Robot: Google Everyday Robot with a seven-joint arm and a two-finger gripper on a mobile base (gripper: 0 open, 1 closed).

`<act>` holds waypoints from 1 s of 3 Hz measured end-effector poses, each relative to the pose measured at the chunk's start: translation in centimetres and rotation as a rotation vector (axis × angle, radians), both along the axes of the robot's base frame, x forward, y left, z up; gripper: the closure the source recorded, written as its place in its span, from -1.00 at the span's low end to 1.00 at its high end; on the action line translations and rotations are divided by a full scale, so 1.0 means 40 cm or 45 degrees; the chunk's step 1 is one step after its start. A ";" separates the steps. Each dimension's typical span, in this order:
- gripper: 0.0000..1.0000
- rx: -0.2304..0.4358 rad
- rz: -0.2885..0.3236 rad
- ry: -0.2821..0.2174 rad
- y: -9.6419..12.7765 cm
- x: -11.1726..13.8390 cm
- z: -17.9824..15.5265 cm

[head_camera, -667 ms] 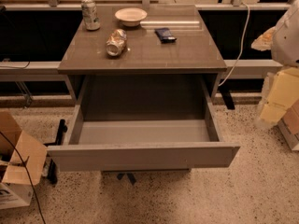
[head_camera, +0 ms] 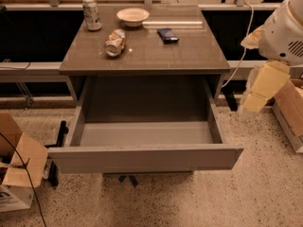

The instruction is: Place orange can into top drawer

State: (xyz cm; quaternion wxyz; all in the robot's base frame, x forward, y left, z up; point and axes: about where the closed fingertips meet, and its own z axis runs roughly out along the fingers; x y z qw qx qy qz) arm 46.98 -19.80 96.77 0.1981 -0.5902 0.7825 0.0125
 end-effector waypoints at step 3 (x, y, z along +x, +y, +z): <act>-1.00 0.392 -0.247 -0.109 0.042 0.261 0.025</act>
Offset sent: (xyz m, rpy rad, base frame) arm 0.1969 0.0238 0.0337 0.4943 -0.1601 -0.3363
